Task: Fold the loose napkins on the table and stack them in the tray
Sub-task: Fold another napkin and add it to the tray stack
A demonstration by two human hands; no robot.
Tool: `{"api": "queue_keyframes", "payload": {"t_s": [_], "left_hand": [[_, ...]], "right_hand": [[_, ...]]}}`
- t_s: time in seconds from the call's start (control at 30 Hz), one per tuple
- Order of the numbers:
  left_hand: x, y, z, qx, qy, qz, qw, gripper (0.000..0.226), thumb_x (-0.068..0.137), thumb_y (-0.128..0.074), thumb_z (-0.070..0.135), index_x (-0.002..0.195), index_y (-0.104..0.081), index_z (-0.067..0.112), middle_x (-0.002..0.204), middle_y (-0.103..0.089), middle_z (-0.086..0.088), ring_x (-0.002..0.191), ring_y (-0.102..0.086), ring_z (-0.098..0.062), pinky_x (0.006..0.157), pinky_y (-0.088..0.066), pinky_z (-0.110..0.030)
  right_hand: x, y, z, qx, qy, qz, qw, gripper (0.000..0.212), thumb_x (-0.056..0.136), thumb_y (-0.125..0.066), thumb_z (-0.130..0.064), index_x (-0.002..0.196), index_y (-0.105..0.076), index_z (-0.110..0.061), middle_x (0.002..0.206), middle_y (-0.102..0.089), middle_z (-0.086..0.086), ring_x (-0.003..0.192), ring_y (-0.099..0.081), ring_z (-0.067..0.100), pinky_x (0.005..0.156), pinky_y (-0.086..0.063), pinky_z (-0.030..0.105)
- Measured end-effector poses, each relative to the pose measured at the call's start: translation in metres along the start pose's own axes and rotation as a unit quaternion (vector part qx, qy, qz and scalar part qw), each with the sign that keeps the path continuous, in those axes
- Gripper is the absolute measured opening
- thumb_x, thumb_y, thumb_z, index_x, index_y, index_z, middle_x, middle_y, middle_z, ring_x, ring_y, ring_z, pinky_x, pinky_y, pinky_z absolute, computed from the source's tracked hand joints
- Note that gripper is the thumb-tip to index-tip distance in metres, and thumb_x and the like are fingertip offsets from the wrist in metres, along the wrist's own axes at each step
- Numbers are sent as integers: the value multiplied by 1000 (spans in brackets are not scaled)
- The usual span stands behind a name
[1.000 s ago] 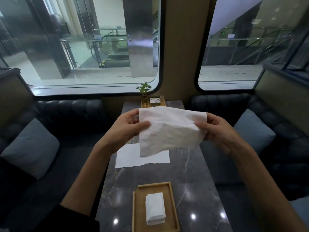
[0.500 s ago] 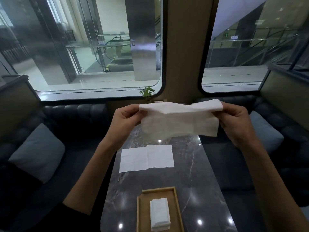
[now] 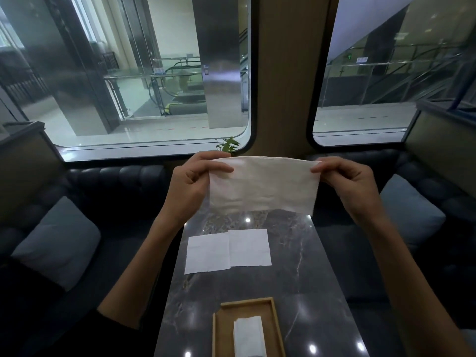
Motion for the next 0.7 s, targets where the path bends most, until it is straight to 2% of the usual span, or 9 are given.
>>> {"api": "queue_keyframes", "payload": {"t_s": [0.17, 0.27, 0.37, 0.43, 0.47, 0.5, 0.57, 0.63, 0.7], "left_hand": [[16, 2, -6, 35, -5, 14, 999, 43, 89, -43, -19, 102, -74, 7, 116, -68, -8, 114, -62, -12, 99, -48, -22], [29, 4, -10, 61, 0, 5, 998, 46, 87, -41, -21, 101, -76, 6, 119, -67, -6, 114, -60, -8, 99, -46, -15], [37, 7, -19, 169, 1, 35, 985, 45, 82, -42, -21, 88, -77, 7, 125, -62, -6, 112, -59, -9, 99, -47, -17], [39, 5, -25, 199, -20, 44, 979, 39, 82, -46, -19, 92, -74, 8, 131, -58, -7, 119, -56, -13, 105, -47, -25], [39, 2, -27, 176, -19, 15, 984, 33, 86, -52, -12, 103, -71, 10, 135, -56, -5, 125, -53, -12, 107, -44, -24], [38, -5, -27, 143, -4, -39, 989, 31, 91, -59, 0, 118, -65, 13, 138, -55, -1, 129, -51, -9, 109, -43, -23], [35, -22, -29, 67, 55, -160, 983, 47, 90, -69, 25, 134, -53, 22, 136, -58, 5, 127, -53, -5, 104, -46, -25], [32, -39, -28, 7, 106, -221, 969, 38, 91, -69, 23, 127, -58, 21, 122, -66, 6, 114, -63, -4, 93, -54, -24], [31, -49, -31, 1, 116, -212, 970, 26, 94, -64, 17, 119, -66, 12, 112, -71, -2, 104, -69, -11, 88, -59, -31]], "right_hand": [[13, -7, 1, 59, -46, -25, 997, 32, 97, -47, -1, 96, -76, -14, 104, -74, 5, 104, -68, 21, 92, -54, 30], [22, -14, -2, -51, -27, 15, 998, 12, 94, -62, -12, 99, -73, -14, 100, -74, -2, 97, -69, 8, 87, -55, 24], [37, -25, -12, -93, 18, 20, 995, 16, 88, -70, -14, 103, -67, -12, 97, -70, -4, 90, -66, 3, 82, -55, 20], [49, -38, -23, -133, 49, -37, 989, 19, 89, -70, -14, 107, -67, -14, 96, -69, -4, 90, -67, 5, 82, -55, 21], [55, -46, -30, -177, 61, -88, 978, 20, 89, -70, -15, 109, -67, -18, 96, -69, -5, 92, -67, 7, 84, -54, 21], [61, -56, -35, -227, 65, -148, 960, 24, 90, -69, -17, 113, -67, -23, 96, -68, -8, 93, -67, 7, 85, -53, 21], [68, -75, -45, -300, 64, -255, 917, 30, 91, -67, -18, 119, -65, -30, 97, -68, -12, 96, -66, 4, 86, -52, 18], [75, -90, -53, -314, 70, -315, 893, 34, 91, -66, -16, 122, -64, -29, 98, -68, -12, 96, -65, 2, 86, -51, 15], [82, -97, -57, -323, 81, -332, 883, 34, 91, -66, -14, 122, -65, -27, 99, -68, -12, 97, -65, 4, 86, -51, 15]]}}
Point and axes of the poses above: each hand's wrist, its own x-axis towards the middle knuckle, its own y-axis out of the back of the hand, z = x × y, the point moved 3 cm from there along x, towards the middle knuckle
